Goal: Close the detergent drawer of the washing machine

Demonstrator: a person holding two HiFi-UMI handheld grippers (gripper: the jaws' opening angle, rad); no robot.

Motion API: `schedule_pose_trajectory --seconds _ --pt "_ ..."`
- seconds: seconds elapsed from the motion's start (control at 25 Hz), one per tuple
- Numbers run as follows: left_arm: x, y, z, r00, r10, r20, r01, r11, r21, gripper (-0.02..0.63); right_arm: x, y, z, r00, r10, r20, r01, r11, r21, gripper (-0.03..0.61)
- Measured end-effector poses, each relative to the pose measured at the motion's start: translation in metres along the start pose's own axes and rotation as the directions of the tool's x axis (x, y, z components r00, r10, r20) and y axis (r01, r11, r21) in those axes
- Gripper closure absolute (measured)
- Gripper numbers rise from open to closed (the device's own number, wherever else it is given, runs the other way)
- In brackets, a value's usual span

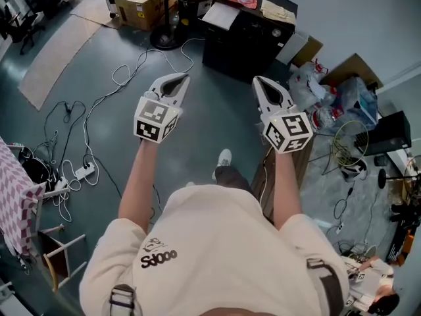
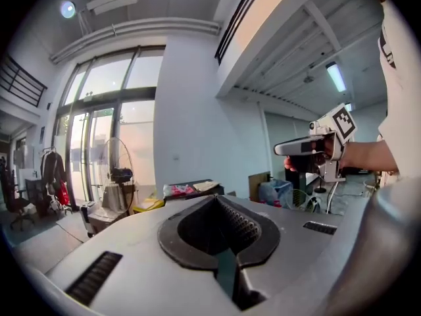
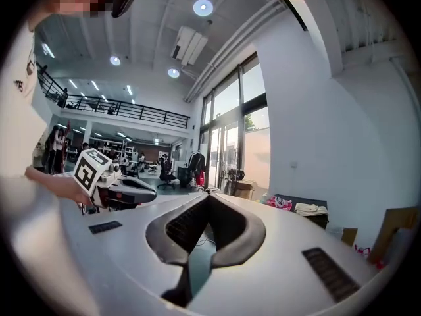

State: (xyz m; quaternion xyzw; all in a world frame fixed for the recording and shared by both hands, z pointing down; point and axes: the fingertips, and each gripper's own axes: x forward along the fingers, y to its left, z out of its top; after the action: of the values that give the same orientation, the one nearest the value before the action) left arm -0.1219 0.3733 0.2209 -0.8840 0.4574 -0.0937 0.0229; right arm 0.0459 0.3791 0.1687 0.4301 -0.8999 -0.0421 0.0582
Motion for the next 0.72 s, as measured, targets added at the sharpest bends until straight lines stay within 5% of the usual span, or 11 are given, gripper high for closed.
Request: schedule_pose_trajectory --seconds 0.32,0.72 --pt "0.069 0.026 -0.013 0.999 -0.002 -0.051 0.002 1.0 -0.002 0.595 0.048 -0.062 -0.016 1.0 -0.01 -0.017 0.009 1.0 -0.017 0.58" --pt "0.231 0.09 -0.005 0.995 0.042 -0.093 -0.042 0.999 -0.004 0.595 0.155 -0.204 -0.05 0.998 0.012 -0.069 -0.015 0.999 -0.045 0.578"
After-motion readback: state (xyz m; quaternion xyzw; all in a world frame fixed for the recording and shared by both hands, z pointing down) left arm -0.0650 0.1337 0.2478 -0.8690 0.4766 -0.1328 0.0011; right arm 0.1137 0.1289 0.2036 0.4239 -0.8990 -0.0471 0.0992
